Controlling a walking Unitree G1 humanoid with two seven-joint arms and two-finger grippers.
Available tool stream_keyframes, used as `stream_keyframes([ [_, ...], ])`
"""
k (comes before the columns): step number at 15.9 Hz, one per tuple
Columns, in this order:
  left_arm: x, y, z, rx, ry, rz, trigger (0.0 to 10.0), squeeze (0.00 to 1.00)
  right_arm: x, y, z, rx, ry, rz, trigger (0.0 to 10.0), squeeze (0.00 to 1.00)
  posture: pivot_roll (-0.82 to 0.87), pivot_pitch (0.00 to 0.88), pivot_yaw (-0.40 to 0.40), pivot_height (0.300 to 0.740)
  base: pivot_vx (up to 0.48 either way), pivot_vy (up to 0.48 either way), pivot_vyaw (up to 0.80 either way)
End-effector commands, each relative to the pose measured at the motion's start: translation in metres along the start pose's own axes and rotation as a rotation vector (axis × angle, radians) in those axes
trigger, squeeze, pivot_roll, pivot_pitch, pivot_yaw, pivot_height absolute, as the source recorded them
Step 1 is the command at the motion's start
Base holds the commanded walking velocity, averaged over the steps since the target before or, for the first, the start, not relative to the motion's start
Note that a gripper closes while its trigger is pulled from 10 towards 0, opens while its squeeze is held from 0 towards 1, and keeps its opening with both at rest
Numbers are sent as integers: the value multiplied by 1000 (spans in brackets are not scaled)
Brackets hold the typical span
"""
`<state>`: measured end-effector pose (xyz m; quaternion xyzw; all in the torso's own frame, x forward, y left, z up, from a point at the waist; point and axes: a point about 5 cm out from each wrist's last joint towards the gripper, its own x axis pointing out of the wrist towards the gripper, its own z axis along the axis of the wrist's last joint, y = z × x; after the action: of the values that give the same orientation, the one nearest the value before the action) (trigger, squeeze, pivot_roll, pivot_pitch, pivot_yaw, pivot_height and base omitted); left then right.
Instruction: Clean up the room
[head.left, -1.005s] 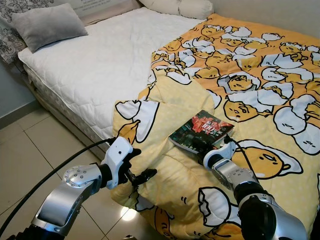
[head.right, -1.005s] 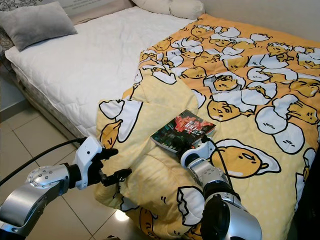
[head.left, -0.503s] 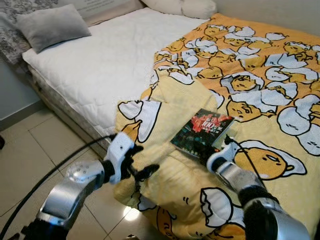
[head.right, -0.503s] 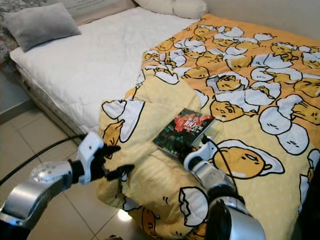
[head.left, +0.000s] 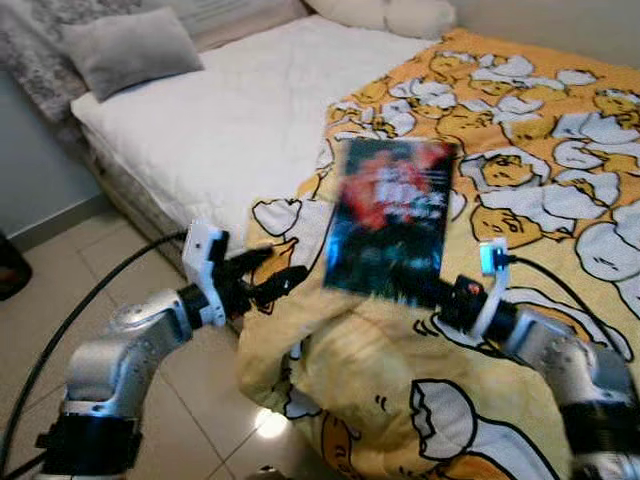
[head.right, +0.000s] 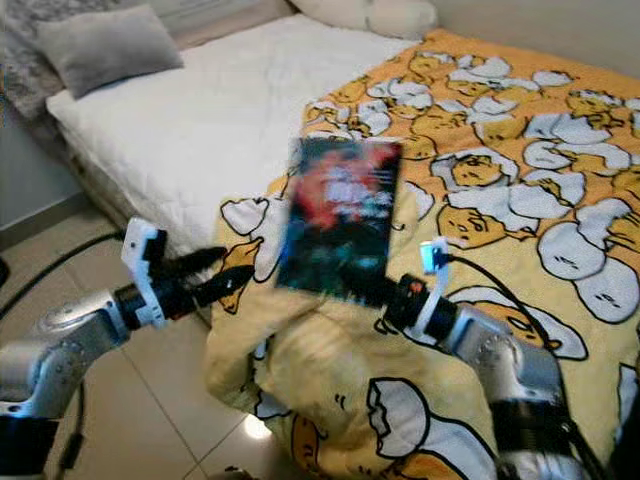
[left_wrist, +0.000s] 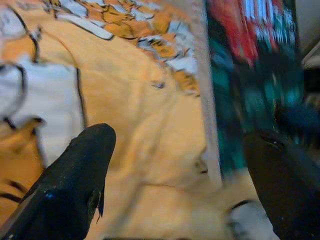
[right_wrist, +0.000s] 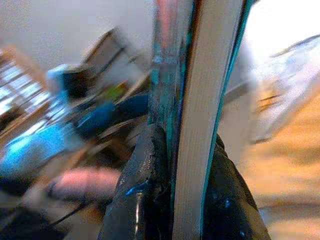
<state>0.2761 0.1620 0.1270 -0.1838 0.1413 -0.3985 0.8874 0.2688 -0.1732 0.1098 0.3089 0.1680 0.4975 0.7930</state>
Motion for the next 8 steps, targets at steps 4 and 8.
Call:
stream_keyframes([
  [4, 13, -11, 1, -236, -21, -175, 0, 0, 13, 34, 2, -15, 69, 223, 0, 0, -116, 0, 82, 740, 0, 0, 0],
  [8, 16, -22, 0, -245, 10, -268, 0, 0, 11, 38, 0, -1, 84, 225, 0, 0, -126, 0, 86, 740, 0, 0, 0],
])
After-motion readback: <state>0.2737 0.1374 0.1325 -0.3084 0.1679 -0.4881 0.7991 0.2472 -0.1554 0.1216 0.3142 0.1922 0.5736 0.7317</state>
